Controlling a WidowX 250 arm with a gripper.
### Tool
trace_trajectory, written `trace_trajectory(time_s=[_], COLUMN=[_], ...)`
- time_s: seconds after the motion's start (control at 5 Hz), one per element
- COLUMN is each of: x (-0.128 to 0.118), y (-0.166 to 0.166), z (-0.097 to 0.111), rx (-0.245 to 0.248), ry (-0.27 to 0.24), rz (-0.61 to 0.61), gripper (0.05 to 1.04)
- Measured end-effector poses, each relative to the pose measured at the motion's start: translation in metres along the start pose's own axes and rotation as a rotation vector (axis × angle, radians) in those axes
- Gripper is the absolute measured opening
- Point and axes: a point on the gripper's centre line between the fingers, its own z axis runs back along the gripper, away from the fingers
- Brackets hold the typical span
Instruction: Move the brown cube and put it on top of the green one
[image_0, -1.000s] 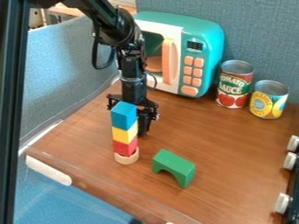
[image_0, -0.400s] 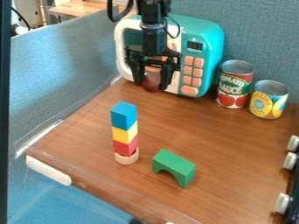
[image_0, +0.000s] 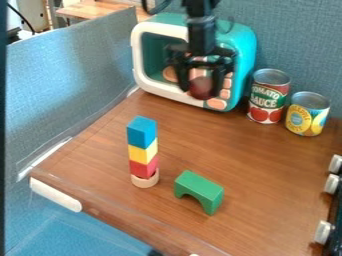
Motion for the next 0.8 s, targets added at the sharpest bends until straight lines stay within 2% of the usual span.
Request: trace_trajectory(time_s=[0.2,0.4,0.6,0.8], x=[-0.012,-0.028,-0.049,-0.069], y=[-0.025,-0.051,-0.073,-0.072], z=[0.0,0.001,-0.008,-0.021], rx=[-0.023,0.002,0.022,0.045], ry=[0.007,0.021,0.058,0.114], rz=[-0.035,-0.105,-0.162,-0.167], gripper=[0.788,0.788,0.788,0.788])
